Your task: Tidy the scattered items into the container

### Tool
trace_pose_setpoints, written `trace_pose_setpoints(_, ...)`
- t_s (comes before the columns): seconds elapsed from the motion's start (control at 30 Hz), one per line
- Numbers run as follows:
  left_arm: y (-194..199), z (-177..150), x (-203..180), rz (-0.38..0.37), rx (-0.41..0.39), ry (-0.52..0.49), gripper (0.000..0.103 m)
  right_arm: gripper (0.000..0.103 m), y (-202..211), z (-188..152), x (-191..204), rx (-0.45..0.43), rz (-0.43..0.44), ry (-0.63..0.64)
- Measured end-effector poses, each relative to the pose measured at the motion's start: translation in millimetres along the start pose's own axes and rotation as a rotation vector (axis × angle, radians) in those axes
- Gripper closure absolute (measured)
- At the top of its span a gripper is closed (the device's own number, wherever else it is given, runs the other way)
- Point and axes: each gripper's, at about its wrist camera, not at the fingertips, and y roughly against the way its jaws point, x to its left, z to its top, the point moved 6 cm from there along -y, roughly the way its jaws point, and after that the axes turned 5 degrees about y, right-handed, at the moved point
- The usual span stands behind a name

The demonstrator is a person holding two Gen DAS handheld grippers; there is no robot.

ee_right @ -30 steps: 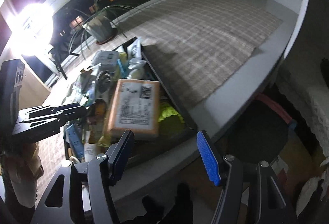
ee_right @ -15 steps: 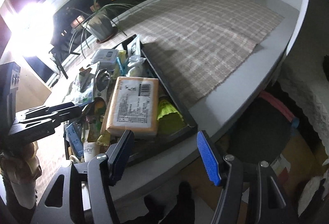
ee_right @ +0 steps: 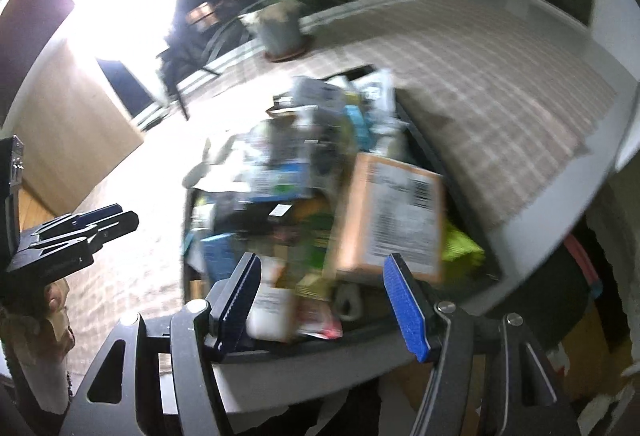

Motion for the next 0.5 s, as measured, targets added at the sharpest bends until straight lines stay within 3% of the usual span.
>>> trace_pose_setpoints(0.5, 90.4, -66.1, 175.4, 0.196, -0.117, 0.252, 0.047, 0.038, -32.3, 15.9, 191.8, 0.007, 0.138, 0.251)
